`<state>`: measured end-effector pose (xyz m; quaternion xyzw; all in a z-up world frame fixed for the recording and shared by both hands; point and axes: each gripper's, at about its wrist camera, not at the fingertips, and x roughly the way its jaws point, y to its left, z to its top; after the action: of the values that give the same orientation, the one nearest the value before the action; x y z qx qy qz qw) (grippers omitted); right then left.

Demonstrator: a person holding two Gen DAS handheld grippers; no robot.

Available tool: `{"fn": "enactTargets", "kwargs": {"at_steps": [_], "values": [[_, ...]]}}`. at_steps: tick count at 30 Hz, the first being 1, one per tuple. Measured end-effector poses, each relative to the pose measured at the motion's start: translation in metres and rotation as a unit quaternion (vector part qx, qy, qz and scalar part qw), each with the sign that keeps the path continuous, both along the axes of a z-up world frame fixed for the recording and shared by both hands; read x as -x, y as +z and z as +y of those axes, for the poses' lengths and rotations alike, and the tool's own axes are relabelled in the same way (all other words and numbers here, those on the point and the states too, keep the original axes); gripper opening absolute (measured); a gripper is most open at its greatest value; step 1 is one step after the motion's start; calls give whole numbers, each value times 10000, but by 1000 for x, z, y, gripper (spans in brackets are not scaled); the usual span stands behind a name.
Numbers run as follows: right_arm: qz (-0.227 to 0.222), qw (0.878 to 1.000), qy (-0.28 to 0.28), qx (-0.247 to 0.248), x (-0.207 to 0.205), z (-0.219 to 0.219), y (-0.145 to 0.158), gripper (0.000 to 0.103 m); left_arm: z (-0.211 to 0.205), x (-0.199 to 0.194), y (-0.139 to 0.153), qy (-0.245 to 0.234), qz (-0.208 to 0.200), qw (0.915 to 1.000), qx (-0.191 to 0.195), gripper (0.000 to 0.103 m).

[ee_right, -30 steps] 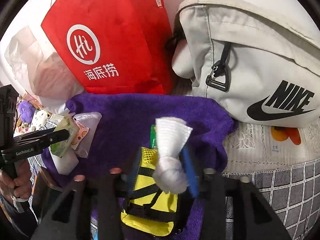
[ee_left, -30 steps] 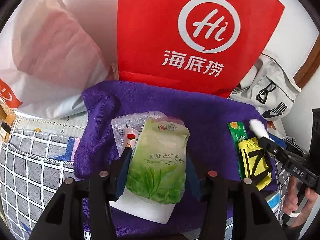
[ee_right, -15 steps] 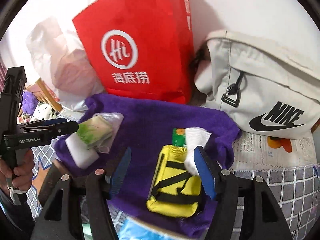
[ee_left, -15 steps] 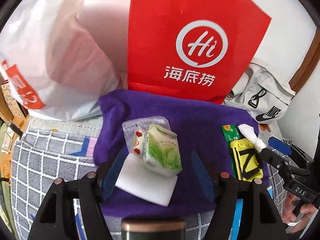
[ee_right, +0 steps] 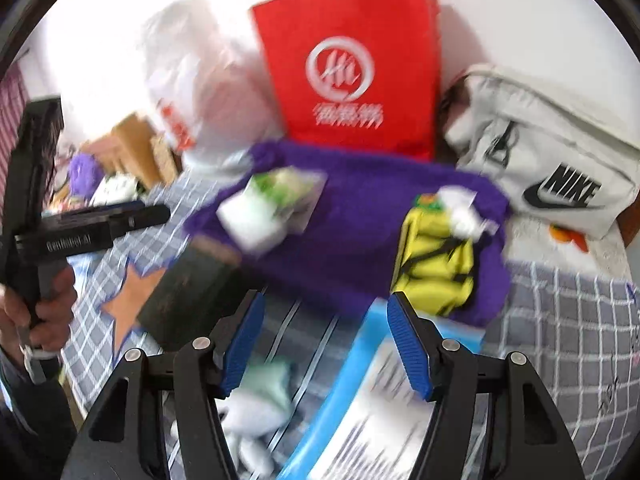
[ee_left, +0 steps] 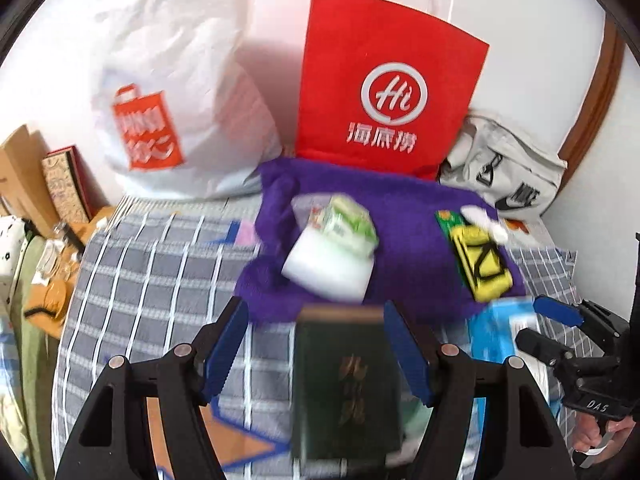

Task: Organize soft objects
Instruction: 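Pull both tools back from the towel toward the white glove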

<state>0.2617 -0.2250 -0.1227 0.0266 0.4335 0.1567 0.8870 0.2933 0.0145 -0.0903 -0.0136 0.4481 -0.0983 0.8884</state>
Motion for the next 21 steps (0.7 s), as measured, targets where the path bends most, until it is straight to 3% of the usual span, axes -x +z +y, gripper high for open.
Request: {"fn": "enactTargets", "kwargs": {"at_steps": [7, 11, 16, 21], "values": [[-10, 9998, 192, -104, 47, 17, -7, 61, 9, 64, -15, -207, 12, 9998, -48, 69], [-118, 9997, 100, -195, 66, 15, -7, 61, 6, 94, -36, -380, 124, 9986, -353, 69], [-168, 9997, -13, -184, 87, 10, -12, 61, 1, 114, -70, -500, 439, 9970, -397, 68], [-296, 9994, -153, -109, 107, -1, -12, 61, -19, 127, -87, -912, 362, 9930, -654, 67]]}}
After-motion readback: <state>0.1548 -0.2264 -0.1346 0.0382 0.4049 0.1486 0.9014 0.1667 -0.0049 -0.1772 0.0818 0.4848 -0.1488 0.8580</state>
